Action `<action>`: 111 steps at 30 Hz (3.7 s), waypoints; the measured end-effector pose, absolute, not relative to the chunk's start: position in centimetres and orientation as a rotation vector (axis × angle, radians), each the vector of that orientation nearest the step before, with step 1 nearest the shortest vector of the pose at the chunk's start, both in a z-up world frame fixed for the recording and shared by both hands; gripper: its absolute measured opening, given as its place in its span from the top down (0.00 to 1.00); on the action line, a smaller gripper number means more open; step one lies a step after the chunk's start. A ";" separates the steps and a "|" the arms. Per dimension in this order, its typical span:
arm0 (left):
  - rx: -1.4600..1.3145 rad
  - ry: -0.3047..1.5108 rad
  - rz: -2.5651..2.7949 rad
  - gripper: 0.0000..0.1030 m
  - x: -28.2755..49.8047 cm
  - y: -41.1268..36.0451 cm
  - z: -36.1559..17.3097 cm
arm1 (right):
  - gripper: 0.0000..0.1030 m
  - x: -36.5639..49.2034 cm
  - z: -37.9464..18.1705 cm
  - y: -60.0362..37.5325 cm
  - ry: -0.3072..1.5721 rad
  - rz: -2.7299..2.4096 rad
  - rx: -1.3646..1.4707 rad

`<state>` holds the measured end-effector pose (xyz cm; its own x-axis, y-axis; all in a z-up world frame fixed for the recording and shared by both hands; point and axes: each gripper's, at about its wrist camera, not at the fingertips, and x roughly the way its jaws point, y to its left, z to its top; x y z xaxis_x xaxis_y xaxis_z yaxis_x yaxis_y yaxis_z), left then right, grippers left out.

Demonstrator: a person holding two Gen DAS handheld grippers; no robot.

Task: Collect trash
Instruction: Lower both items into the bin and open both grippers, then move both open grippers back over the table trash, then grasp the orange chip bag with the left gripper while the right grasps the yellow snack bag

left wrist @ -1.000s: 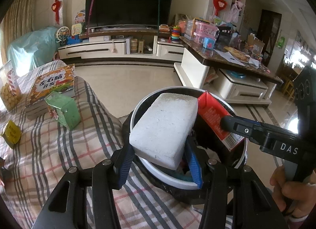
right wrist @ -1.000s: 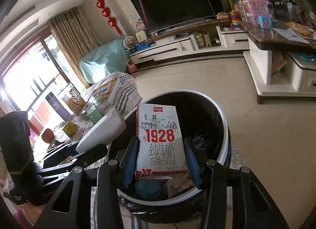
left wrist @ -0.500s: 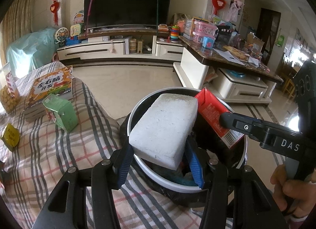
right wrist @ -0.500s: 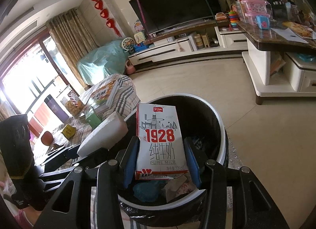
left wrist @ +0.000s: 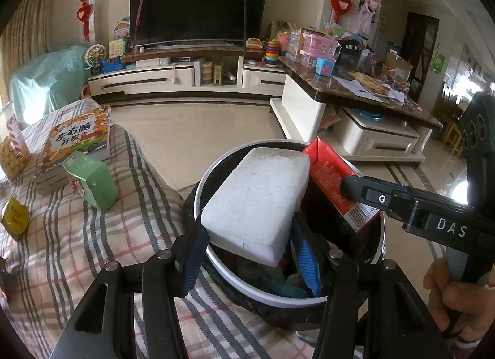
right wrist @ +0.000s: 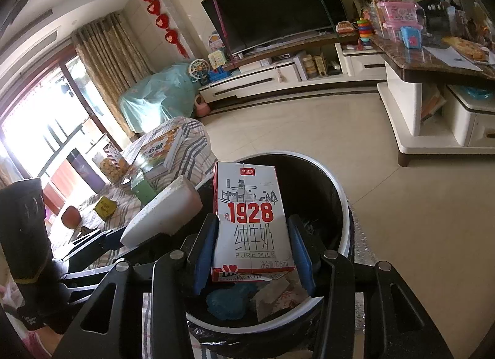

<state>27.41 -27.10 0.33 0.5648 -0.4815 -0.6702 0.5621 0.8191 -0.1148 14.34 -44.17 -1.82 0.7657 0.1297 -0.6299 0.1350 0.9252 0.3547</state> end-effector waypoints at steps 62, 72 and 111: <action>-0.227 0.781 -0.113 0.27 16.2 0.0 -2.1 | 0.05 14.7 -4.3 -24.0 0.802 0.268 0.304; -0.226 0.778 -0.080 0.27 17.0 1.3 -2.4 | 0.05 16.0 -4.5 -22.2 0.810 0.296 0.270; -0.150 0.762 -0.077 0.34 28.9 2.3 -2.7 | 0.05 24.2 -5.8 -17.9 0.849 0.394 0.266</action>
<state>28.91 2.34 -2.66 0.7211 -0.1237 -0.6817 0.0148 0.9865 -0.1634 24.25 -17.91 -5.78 0.5956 0.4394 -0.6724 -0.2308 0.8954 0.3807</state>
